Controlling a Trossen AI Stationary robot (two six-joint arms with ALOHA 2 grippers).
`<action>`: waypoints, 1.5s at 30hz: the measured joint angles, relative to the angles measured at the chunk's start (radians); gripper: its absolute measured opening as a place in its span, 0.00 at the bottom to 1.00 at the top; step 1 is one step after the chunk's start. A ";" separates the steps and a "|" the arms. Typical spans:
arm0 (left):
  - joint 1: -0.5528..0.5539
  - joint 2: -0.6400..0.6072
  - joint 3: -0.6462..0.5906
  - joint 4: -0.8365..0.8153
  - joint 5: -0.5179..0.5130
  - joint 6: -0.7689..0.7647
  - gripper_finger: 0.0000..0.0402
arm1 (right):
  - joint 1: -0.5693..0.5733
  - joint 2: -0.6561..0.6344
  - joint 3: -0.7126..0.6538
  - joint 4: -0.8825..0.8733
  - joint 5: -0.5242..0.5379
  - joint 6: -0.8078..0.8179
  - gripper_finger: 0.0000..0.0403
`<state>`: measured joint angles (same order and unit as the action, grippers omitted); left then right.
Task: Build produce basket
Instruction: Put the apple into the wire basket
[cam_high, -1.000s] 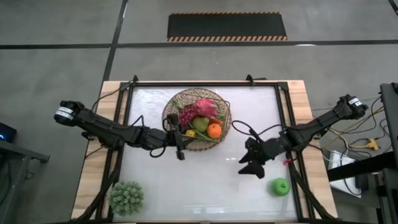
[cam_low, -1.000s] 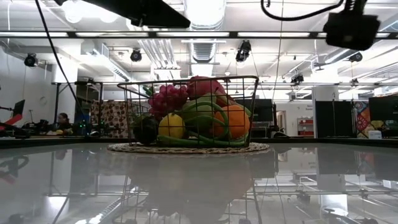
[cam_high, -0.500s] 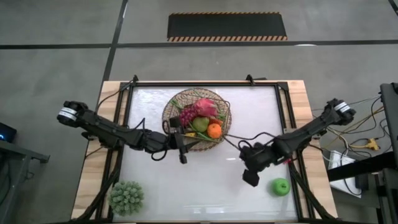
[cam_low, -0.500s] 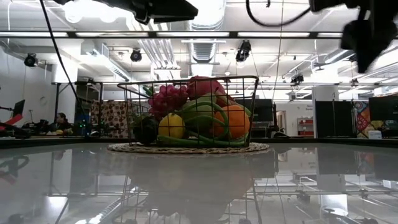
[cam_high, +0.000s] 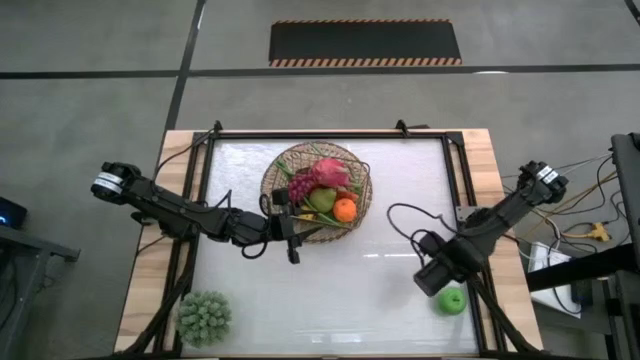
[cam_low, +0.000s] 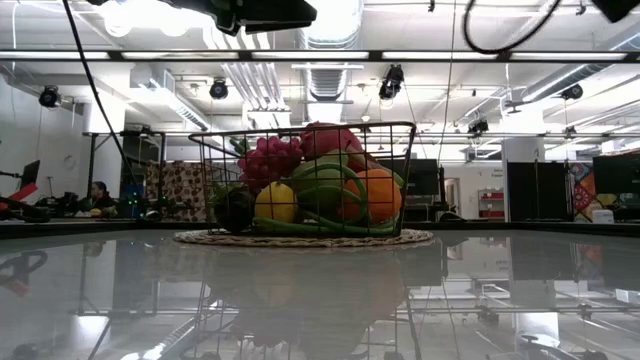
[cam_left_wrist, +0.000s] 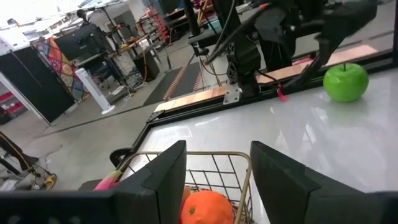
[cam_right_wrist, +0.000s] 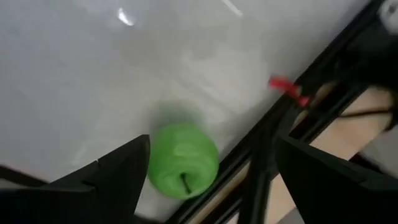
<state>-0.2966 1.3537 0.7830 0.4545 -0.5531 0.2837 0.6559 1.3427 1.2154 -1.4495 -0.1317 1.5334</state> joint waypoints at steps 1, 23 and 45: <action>0.000 0.000 0.000 -0.001 0.000 0.009 0.40 | 0.016 -0.015 -0.013 0.010 -0.013 0.039 0.81; 0.000 0.000 0.000 0.000 -0.004 0.045 0.40 | 0.330 -0.161 -0.386 0.617 -0.058 0.693 0.91; 0.000 -0.002 0.000 -0.001 -0.005 0.072 0.40 | 0.330 -0.052 -0.275 0.574 0.001 0.674 0.91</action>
<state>-0.2968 1.3514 0.7826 0.4540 -0.5577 0.3561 0.9859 1.2905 0.9401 -0.8755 -0.1303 2.2074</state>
